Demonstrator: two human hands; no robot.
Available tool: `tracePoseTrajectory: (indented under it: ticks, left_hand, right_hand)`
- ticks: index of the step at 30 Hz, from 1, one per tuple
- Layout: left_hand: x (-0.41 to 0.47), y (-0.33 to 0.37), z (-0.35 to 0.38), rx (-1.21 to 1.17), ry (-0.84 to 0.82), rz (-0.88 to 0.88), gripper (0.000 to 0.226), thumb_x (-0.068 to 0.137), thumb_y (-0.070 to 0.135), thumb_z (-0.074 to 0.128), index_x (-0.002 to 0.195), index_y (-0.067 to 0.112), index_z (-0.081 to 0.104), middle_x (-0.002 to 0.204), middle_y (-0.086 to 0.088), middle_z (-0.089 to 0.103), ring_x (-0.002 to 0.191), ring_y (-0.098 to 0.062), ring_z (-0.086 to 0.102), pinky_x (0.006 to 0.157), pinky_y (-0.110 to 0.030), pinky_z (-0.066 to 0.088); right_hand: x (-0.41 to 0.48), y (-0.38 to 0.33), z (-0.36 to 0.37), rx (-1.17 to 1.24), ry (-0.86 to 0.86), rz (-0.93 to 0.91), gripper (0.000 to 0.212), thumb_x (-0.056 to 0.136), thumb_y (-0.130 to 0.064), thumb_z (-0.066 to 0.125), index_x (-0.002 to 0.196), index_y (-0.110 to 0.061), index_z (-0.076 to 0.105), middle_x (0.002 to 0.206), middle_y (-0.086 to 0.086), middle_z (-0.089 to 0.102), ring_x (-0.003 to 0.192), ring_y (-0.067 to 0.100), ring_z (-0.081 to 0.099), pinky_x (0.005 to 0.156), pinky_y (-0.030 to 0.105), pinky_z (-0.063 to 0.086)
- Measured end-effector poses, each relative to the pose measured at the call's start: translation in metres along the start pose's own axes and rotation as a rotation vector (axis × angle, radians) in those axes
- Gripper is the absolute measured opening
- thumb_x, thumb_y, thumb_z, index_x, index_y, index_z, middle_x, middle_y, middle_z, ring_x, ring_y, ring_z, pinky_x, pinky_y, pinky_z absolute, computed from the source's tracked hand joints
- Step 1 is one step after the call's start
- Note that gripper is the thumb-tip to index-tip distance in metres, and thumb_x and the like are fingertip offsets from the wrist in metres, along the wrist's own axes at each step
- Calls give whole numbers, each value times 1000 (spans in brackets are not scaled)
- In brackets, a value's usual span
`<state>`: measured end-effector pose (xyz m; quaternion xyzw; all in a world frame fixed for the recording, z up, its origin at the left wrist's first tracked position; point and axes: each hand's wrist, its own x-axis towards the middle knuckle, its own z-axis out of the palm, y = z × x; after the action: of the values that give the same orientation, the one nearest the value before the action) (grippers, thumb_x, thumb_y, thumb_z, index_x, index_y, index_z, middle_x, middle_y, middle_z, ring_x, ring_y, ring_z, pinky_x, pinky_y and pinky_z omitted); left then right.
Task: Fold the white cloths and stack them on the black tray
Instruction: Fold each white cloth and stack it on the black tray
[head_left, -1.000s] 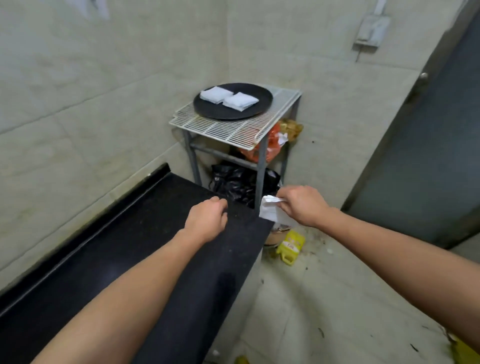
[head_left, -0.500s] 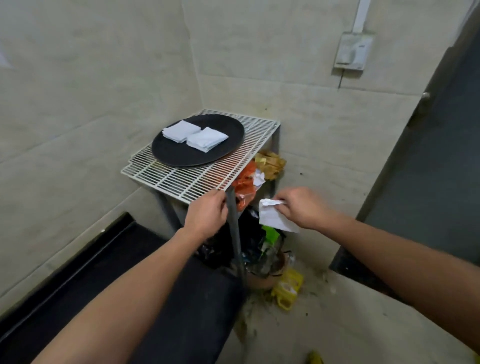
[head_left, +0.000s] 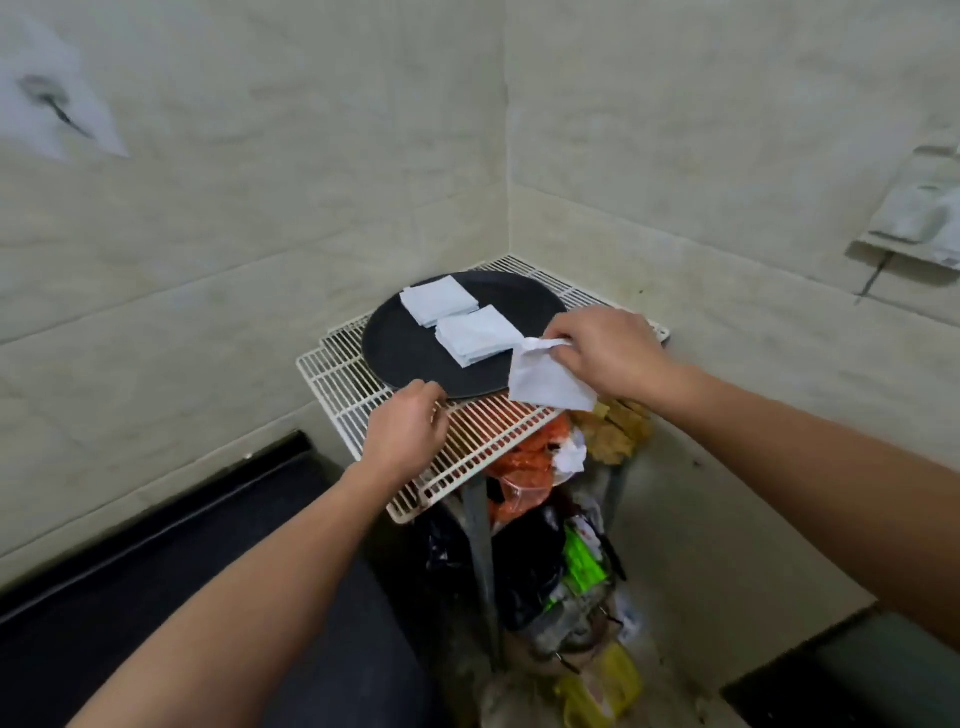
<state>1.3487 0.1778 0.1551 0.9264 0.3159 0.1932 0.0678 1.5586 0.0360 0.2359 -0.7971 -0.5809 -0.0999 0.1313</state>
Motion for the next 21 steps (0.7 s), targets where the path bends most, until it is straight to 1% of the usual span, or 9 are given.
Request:
tracePoseTrajectory:
  ticks: [5, 8, 11, 14, 18, 21]
  left_hand:
    - [55, -32, 12, 52, -2, -131, 17, 90, 24, 54, 102, 15, 60, 97, -3, 58, 85, -22, 58, 70, -37, 50]
    - [97, -56, 24, 75, -41, -212, 22, 90, 27, 55, 106, 12, 59, 104, -8, 57, 94, -27, 56, 79, -40, 50]
    - [137, -79, 38, 110, -90, -257, 26, 91, 29, 53, 109, 11, 56, 111, -12, 55, 103, -31, 54, 86, -43, 48]
    - [168, -96, 51, 112, -124, -295, 28, 91, 29, 51, 111, 10, 55, 115, -13, 52, 109, -33, 51, 89, -45, 46]
    - [184, -106, 67, 108, -164, -321, 32, 91, 30, 49, 117, 10, 53, 119, -13, 49, 111, -34, 47, 92, -45, 42]
    - [187, -106, 77, 157, -128, -318, 33, 93, 32, 46, 117, 12, 55, 119, -11, 51, 109, -33, 48, 90, -45, 40]
  right_hand:
    - [87, 10, 12, 47, 16, -52, 22, 93, -32, 50, 110, -30, 64, 111, -2, 66, 104, 25, 59, 73, 32, 39]
    - [136, 12, 26, 85, -2, -83, 21, 93, -30, 49, 108, -29, 64, 109, -2, 66, 102, 25, 58, 71, 31, 37]
    - [184, 11, 40, 121, -61, -155, 20, 93, -27, 49, 107, -25, 64, 107, -2, 66, 100, 25, 57, 72, 32, 38]
    - [225, 9, 54, 149, -126, -218, 18, 93, -26, 51, 105, -23, 64, 105, -2, 66, 99, 23, 57, 77, 35, 44]
    - [267, 8, 76, 161, -210, -282, 18, 92, -24, 53, 106, -20, 65, 103, 0, 67, 97, 23, 58, 78, 37, 46]
    - [296, 3, 94, 136, -255, -318, 20, 93, -23, 53, 108, -20, 65, 107, -1, 66, 99, 22, 57, 77, 34, 44]
